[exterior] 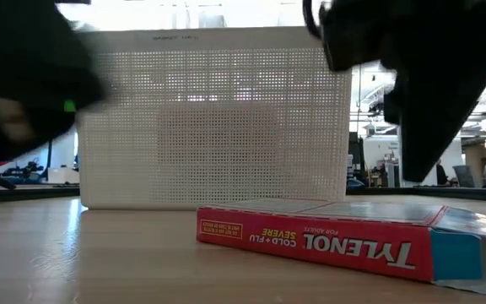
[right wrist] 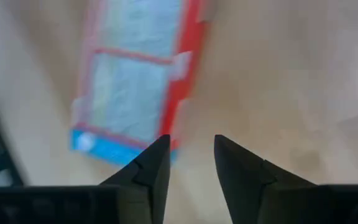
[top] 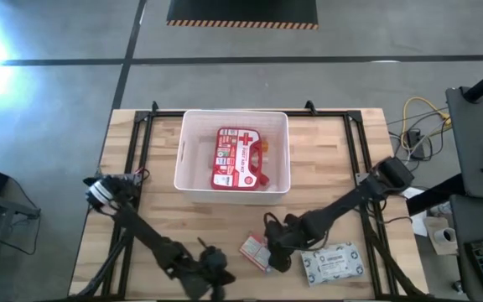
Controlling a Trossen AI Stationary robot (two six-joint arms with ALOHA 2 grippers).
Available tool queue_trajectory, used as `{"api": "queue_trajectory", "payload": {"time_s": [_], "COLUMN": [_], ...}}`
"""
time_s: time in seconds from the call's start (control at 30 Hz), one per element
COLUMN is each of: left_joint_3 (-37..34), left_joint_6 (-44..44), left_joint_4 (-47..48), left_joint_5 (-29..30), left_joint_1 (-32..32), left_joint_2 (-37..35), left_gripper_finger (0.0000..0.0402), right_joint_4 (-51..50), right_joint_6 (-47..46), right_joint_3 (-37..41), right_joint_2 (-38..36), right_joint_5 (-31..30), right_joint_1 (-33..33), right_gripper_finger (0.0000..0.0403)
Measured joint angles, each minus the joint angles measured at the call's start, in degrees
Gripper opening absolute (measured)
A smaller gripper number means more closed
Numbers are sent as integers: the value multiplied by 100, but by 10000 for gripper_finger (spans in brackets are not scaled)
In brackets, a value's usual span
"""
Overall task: Pick & place medical supplies in basket/bin
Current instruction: Put the red medicine box into the white basket
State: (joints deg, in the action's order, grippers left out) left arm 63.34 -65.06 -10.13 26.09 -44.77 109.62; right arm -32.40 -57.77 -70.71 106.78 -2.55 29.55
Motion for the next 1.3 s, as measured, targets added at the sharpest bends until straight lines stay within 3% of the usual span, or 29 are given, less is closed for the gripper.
{"api": "queue_trajectory", "payload": {"time_s": [0.2, 0.43, 0.77, 1.03, 1.3], "left_joint_3": [1061, 2040, 1852, 1587, 1359], "left_joint_6": [-4, -2, -2, -2, -4], "left_joint_4": [673, 2258, 2142, 1828, 1559], "left_joint_5": [0, 126, -44, -234, -501], "left_joint_1": [395, 518, 798, 982, 984], "left_joint_2": [674, 946, 973, 973, 1019], "left_gripper_finger": [0, 0, 0, 0, 0], "right_joint_4": [1298, 2279, 2953, 4357, 4408], "right_joint_6": [-56, -46, -50, -460, -382], "right_joint_3": [606, 1056, 1658, 2174, 2078], "right_joint_2": [-13, -208, -188, -186, -170], "right_joint_5": [690, 798, 537, 777, 881], "right_joint_1": [-300, -294, -342, -388, -384], "right_gripper_finger": [115, 174, 243, 246, 240]}}
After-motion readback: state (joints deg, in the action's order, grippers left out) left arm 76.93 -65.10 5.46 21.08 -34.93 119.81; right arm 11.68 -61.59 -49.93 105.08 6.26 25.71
